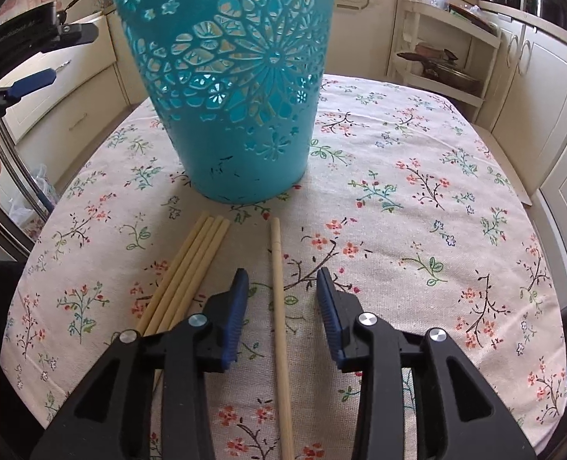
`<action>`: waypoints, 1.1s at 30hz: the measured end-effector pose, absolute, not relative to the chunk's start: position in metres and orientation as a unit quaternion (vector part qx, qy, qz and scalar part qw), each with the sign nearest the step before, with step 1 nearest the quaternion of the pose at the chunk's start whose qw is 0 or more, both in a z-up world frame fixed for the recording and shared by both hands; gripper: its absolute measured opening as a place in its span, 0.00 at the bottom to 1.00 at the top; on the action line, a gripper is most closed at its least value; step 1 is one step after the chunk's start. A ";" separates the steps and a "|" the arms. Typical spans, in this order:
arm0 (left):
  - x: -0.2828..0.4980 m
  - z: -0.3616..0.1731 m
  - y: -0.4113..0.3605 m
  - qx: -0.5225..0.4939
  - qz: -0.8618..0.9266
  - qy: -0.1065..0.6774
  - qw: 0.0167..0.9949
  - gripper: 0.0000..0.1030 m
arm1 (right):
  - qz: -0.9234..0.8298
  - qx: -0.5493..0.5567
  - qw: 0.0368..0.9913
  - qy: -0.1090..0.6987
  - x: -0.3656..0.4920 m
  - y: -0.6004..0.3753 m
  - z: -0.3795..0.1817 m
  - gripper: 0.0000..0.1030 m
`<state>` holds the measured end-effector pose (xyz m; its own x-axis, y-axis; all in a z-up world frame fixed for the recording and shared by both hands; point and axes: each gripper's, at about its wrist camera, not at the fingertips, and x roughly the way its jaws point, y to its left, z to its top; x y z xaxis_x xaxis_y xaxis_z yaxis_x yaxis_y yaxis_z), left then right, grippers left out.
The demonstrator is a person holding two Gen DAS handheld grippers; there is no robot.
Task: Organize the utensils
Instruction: 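Lift the chopstick with the right tool over the basket and release it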
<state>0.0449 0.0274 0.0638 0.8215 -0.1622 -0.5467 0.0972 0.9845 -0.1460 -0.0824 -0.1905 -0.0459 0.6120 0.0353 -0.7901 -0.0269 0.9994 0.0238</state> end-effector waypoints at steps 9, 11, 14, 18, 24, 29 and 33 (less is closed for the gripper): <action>0.047 0.057 0.021 -0.047 -0.072 0.304 0.949 0.78 | 0.024 -0.002 0.897 0.441 -0.079 -0.196 -0.044 0.12; 0.048 0.057 0.022 -0.047 -0.071 0.306 0.948 0.78 | 0.030 -0.006 0.894 0.447 -0.079 -0.196 -0.044 0.07; 0.049 0.055 0.021 -0.047 -0.070 0.309 0.947 0.78 | 0.029 -0.022 0.894 0.446 -0.080 -0.193 -0.045 0.07; 0.050 0.052 0.020 -0.042 -0.070 0.314 0.946 0.78 | 0.032 -0.024 0.891 0.452 -0.079 -0.192 -0.044 0.06; 0.053 0.050 0.025 -0.052 -0.067 0.322 0.943 0.78 | 0.099 0.058 0.887 0.448 -0.102 -0.205 -0.011 0.06; 0.054 0.048 0.025 -0.055 -0.067 0.326 0.941 0.78 | 0.162 0.153 0.901 0.373 -0.107 -0.217 0.061 0.06; 0.054 0.047 0.025 -0.054 -0.065 0.327 0.941 0.78 | 0.189 0.184 0.916 0.301 -0.090 -0.215 0.115 0.06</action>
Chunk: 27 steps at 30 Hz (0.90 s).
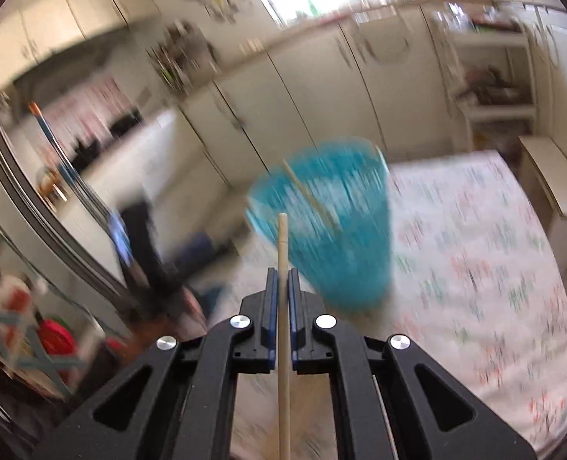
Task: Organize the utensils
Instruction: 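Lift the chopstick with the right tool over the basket and release it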
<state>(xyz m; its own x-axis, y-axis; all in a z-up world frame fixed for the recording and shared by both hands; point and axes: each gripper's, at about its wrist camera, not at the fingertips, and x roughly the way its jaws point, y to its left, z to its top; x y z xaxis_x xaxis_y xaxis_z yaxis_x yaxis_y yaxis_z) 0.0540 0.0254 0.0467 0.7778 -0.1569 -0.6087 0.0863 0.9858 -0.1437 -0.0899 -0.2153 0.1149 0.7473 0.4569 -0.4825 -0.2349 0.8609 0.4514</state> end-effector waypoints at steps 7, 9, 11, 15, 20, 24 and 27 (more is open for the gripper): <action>0.057 0.047 0.030 -0.064 -0.058 0.328 0.941 0.78 | 0.106 0.163 0.960 0.202 -0.018 -0.206 0.163 0.06; 0.058 0.046 0.032 -0.066 -0.056 0.329 0.940 0.78 | 0.060 0.145 0.969 0.190 0.006 -0.200 0.159 0.06; 0.060 0.045 0.034 -0.069 -0.056 0.333 0.939 0.78 | 0.040 0.136 0.972 0.189 0.016 -0.195 0.153 0.06; 0.062 0.044 0.036 -0.076 -0.057 0.337 0.937 0.78 | 0.000 0.115 0.971 0.211 0.043 -0.186 0.134 0.06; 0.063 0.045 0.038 -0.082 -0.058 0.338 0.936 0.78 | 0.006 0.110 0.965 0.236 0.039 -0.184 0.124 0.06; 0.064 0.043 0.038 -0.084 -0.056 0.342 0.934 0.79 | 0.028 0.097 0.962 0.252 0.019 -0.178 0.120 0.06; 0.065 0.042 0.040 -0.086 -0.052 0.345 0.933 0.79 | 0.038 0.090 0.962 0.255 0.004 -0.176 0.119 0.06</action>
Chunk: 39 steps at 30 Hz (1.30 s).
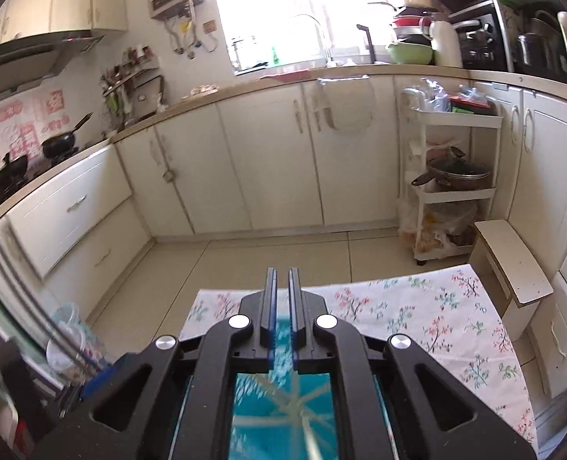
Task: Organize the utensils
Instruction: 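Lift the chopstick with the right tool over the basket and release it, then bring both tools back down to the chopsticks beside the basket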
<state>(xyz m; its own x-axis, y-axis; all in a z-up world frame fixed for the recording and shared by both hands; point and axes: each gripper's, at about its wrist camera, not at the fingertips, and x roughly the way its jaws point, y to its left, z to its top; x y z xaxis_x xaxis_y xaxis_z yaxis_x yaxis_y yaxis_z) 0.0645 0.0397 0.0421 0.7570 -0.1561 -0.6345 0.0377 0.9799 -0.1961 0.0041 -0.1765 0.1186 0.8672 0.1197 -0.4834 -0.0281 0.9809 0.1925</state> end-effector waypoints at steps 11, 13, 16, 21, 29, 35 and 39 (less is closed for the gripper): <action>0.067 0.036 0.044 -0.093 -0.042 0.356 0.929 0.80 | 0.054 0.072 0.951 0.295 -0.085 -0.168 0.080 0.35; 0.068 0.035 0.044 -0.093 -0.041 0.358 0.928 0.80 | 0.061 0.055 0.940 0.330 -0.094 -0.159 0.056 0.35; 0.068 0.033 0.043 -0.091 -0.038 0.363 0.927 0.80 | 0.066 0.032 0.919 0.387 -0.097 -0.149 0.013 0.29; 0.069 0.030 0.043 -0.085 -0.035 0.369 0.925 0.80 | 0.053 0.039 0.902 0.426 -0.089 -0.151 -0.026 0.20; 0.071 0.027 0.040 -0.080 -0.036 0.378 0.922 0.80 | 0.032 0.033 0.899 0.436 -0.078 -0.151 -0.050 0.20; 0.072 0.025 0.039 -0.079 -0.035 0.382 0.920 0.80 | 0.033 0.014 0.896 0.442 -0.079 -0.150 -0.052 0.15; 0.071 0.022 0.038 -0.073 -0.037 0.385 0.919 0.80 | 0.039 -0.009 0.897 0.441 -0.082 -0.144 -0.050 0.13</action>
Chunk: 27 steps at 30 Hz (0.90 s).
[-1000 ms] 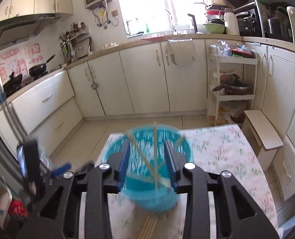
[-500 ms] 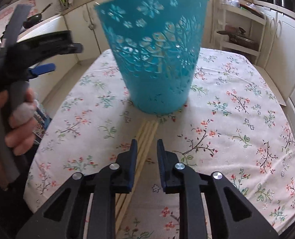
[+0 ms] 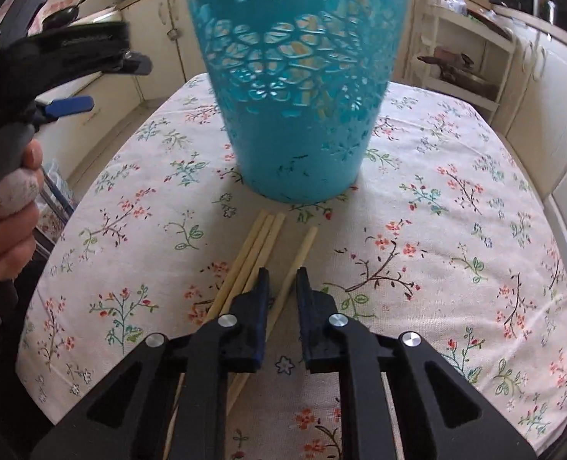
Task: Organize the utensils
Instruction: 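Bring both tools back down to the chopsticks beside the basket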
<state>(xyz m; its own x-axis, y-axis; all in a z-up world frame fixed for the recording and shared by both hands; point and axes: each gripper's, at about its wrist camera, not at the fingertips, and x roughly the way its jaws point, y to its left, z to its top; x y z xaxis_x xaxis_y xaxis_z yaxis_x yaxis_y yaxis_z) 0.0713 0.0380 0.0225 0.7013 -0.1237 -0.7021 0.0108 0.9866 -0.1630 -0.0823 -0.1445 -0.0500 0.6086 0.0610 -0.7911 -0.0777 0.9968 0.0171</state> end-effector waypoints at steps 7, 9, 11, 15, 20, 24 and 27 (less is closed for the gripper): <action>0.053 -0.003 0.009 0.013 -0.116 0.439 0.891 0.80 | 0.025 0.025 0.902 0.431 -0.079 -0.177 -0.052 0.11; 0.034 -0.012 -0.006 0.034 -0.150 0.452 0.879 0.80 | 0.033 0.047 0.901 0.430 -0.080 -0.184 -0.051 0.11; 0.017 -0.017 -0.021 0.058 -0.172 0.450 0.875 0.80 | 0.037 0.054 0.901 0.429 -0.080 -0.185 -0.052 0.11; 0.000 -0.023 -0.044 0.081 -0.209 0.450 0.864 0.80 | 0.047 0.078 0.899 0.428 -0.079 -0.189 -0.053 0.11; -0.005 -0.034 -0.057 0.090 -0.224 0.465 0.852 0.80 | 0.057 0.102 0.897 0.427 -0.078 -0.195 -0.053 0.11; -0.007 -0.041 -0.061 0.109 -0.215 0.468 0.850 0.80 | 0.059 0.105 0.897 0.426 -0.078 -0.195 -0.053 0.11; -0.008 -0.042 -0.062 0.121 -0.206 0.464 0.853 0.80 | 0.060 0.105 0.896 0.426 -0.078 -0.195 -0.052 0.12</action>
